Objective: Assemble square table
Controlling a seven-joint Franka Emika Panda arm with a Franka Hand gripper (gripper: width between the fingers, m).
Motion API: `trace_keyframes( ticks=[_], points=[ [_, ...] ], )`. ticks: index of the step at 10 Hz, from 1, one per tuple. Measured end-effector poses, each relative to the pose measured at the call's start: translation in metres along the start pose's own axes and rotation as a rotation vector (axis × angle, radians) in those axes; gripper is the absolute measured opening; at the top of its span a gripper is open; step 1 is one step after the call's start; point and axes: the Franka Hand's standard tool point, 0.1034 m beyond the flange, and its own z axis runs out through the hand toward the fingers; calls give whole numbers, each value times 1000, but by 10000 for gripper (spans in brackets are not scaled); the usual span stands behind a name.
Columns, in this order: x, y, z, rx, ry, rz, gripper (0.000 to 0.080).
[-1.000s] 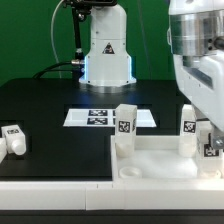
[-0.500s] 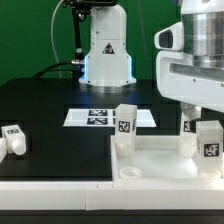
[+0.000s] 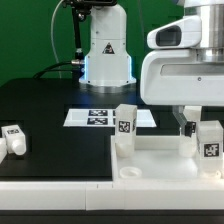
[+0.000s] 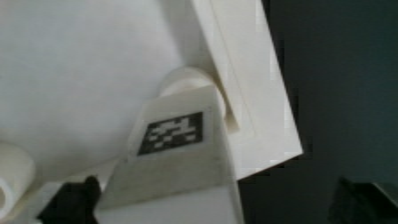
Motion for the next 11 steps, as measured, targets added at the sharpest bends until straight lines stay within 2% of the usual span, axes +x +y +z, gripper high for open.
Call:
trace_keyframes(
  ticks=[1,2,3,5,8,9,11],
  points=[
    [0,0,0,1,0,38,372],
    [0,0,0,1,-1,107,372],
    [1,3,0,-3,0,179,294],
    [2,7,2,-3,2,465,294],
    [-3,7,3,32,-32,1005,294],
    [-4,6,3,50,-47,1118,294],
    [-5,7,3,55,-44,1103,294]
  ],
)
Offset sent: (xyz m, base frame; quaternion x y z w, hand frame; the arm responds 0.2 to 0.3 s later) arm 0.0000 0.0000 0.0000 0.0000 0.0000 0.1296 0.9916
